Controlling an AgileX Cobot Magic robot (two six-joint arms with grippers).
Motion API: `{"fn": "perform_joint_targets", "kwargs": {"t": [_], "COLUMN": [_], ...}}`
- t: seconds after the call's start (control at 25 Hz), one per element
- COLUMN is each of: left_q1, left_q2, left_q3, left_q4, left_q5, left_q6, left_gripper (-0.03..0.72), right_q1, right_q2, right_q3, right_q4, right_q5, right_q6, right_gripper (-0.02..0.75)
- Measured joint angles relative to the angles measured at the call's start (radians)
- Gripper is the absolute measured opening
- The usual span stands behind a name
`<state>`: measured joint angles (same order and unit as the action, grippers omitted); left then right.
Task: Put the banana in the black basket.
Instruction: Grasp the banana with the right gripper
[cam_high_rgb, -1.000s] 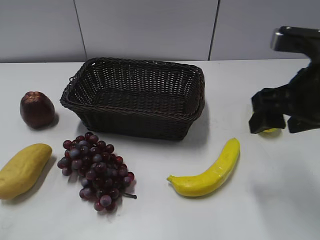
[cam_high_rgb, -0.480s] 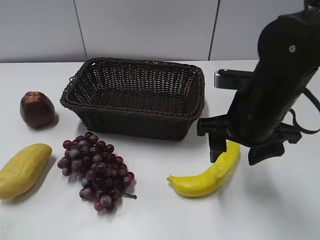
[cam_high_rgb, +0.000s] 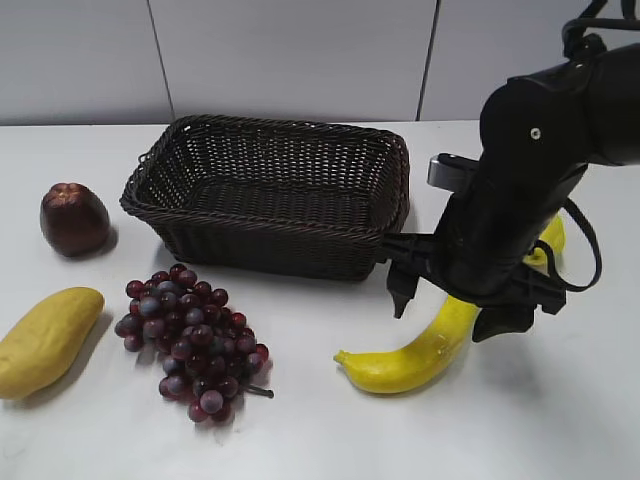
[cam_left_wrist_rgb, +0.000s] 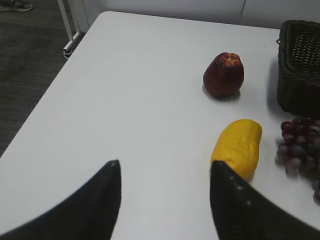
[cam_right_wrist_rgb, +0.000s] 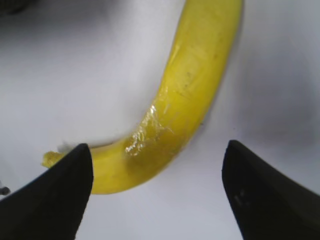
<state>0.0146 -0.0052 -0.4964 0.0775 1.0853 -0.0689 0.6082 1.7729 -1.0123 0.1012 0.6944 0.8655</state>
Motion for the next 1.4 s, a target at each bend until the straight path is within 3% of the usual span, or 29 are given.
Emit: {"fn": "perform_joint_targets", "kwargs": {"t": [0.68,0.96,1.2,1.4], "left_q1": [0.0,0.0,0.0,0.0], "left_q2": [0.0,0.0,0.0,0.0], "left_q3": [0.0,0.0,0.0,0.0], "left_q4": [0.0,0.0,0.0,0.0], "left_q5": [0.0,0.0,0.0,0.0], "left_q6": [0.0,0.0,0.0,0.0], "left_gripper": [0.559,0.559,0.559,0.559], "right_q1": [0.0,0.0,0.0,0.0], "right_q2": [0.118,0.132,0.132,0.132], "right_q3": [-0.002,-0.002,-0.002,-0.002], "right_q4": [0.033,0.006,0.0,0.0], "right_q5": [-0.032,-0.048,-0.05,-0.037], "right_q6": [0.046,0.048,0.042,-0.001], "right_gripper": [0.627,0.533,0.368,0.349]}}
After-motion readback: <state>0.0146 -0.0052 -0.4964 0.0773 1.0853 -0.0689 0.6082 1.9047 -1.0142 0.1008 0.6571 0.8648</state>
